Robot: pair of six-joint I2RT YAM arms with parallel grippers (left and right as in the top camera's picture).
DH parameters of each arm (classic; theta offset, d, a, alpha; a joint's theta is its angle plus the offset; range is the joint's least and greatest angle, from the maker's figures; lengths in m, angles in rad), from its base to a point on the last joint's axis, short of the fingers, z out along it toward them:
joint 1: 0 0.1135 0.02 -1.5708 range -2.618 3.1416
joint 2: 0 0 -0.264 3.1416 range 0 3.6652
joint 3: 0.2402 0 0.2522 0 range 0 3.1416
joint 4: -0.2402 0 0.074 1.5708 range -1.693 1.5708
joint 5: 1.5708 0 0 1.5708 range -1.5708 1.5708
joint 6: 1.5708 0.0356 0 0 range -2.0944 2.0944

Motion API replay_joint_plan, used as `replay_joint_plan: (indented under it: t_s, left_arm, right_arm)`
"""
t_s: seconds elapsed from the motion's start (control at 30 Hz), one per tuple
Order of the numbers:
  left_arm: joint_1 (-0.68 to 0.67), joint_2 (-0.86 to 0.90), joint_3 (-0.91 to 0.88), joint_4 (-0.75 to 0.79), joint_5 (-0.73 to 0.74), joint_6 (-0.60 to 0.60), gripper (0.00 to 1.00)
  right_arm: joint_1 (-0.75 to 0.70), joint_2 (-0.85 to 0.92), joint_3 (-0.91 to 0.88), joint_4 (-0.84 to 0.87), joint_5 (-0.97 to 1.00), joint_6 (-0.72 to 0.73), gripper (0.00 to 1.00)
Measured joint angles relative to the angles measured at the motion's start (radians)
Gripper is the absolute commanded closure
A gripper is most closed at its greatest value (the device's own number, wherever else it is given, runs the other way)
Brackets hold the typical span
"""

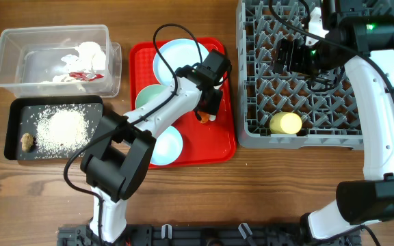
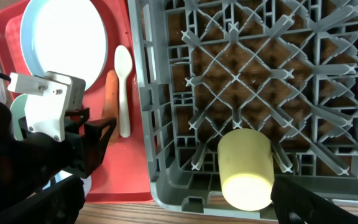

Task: Sort waste into correct bins and load items into the dishwasher rack
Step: 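Grasp the carrot on the red tray with the left gripper, then drop the carrot onto the rice on the black tray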

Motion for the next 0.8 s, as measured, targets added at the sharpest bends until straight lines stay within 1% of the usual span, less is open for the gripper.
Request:
replay_joint_plan:
  t_s: [0.1, 0.13, 0.17, 0.37, 0.4, 0.43, 0.47, 0.5, 0.53, 0.67, 0.77, 0.8]
  left_arm:
    - [0.000, 0.013, 0.000, -0.001, 0.000, -0.074, 0.53]
    - [0.000, 0.014, 0.000, -0.003, 0.000, -0.115, 0.54]
    - [0.000, 0.014, 0.000, -0.003, 0.000, -0.130, 0.56]
    - [0.000, 0.056, 0.000, -0.003, 0.002, -0.164, 0.56]
    - [0.000, 0.064, 0.000, -0.003, 0.003, -0.164, 0.58]
    - [0.000, 0.066, 0.000, -0.003, 0.004, -0.164, 0.64]
    - [0.000, 0.066, 0.000, -0.002, 0.005, -0.166, 0.80]
    - [0.000, 0.066, 0.000, -0.001, 0.005, -0.172, 0.87]
    - [0.000, 0.066, 0.000, 0.000, 0.007, -0.174, 0.89]
    - [0.000, 0.062, 0.006, -0.015, 0.012, -0.178, 0.89]
    - [0.000, 0.049, 0.041, -0.126, 0.013, -0.178, 0.89]
    - [0.000, 0.017, 0.076, -0.169, 0.013, -0.178, 0.90]
  right_arm:
    - [0.000, 0.000, 0.000, 0.000, 0.000, 0.000, 0.02]
    - [0.000, 0.000, 0.000, 0.000, 0.000, 0.000, 0.02]
    - [0.000, 0.000, 0.000, 0.000, 0.000, 0.000, 0.02]
    - [0.000, 0.000, 0.000, -0.004, 0.000, 0.000, 0.02]
    - [0.000, 0.000, 0.000, -0.004, 0.000, 0.000, 0.02]
    - [0.000, 0.000, 0.000, -0.005, 0.000, 0.000, 0.02]
    - [0.000, 0.000, 0.000, -0.005, 0.000, 0.000, 0.02]
    - [0.000, 0.000, 0.000, -0.005, 0.000, 0.000, 0.02]
    - [0.000, 0.000, 0.000, -0.006, 0.000, 0.000, 0.02]
    - [0.000, 0.000, 0.000, -0.008, 0.000, 0.000, 0.02]
    - [0.000, 0.000, 0.000, -0.008, 0.000, 0.000, 0.02]
    - [0.000, 0.000, 0.000, -0.008, 0.000, 0.000, 0.02]
